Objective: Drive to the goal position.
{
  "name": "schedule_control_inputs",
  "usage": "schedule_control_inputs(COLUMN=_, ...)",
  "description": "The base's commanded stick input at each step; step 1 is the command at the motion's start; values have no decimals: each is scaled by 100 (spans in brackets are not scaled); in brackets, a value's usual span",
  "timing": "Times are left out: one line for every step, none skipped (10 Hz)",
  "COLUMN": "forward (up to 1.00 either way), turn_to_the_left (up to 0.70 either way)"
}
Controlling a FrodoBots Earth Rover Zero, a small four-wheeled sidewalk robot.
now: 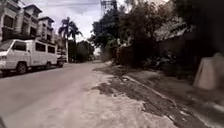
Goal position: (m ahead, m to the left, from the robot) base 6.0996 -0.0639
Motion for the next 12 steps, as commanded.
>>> schedule_control_inputs(forward=70, turn_to_the_left=24)
schedule_control_inputs(forward=70, turn_to_the_left=32)
schedule_control_inputs(forward=70, turn_to_the_left=9)
schedule_control_inputs(forward=70, turn_to_the_left=1)
schedule_control_inputs(forward=70, turn_to_the_left=0)
schedule_control_inputs(forward=70, turn_to_the_left=0)
schedule_control_inputs(forward=70, turn_to_the_left=0)
schedule_control_inputs(forward=70, turn_to_the_left=0)
schedule_control_inputs(forward=70, turn_to_the_left=0)
schedule_control_inputs(forward=70, turn_to_the_left=0)
schedule_control_inputs(forward=70, turn_to_the_left=6)
schedule_control_inputs(forward=70, turn_to_the_left=17)
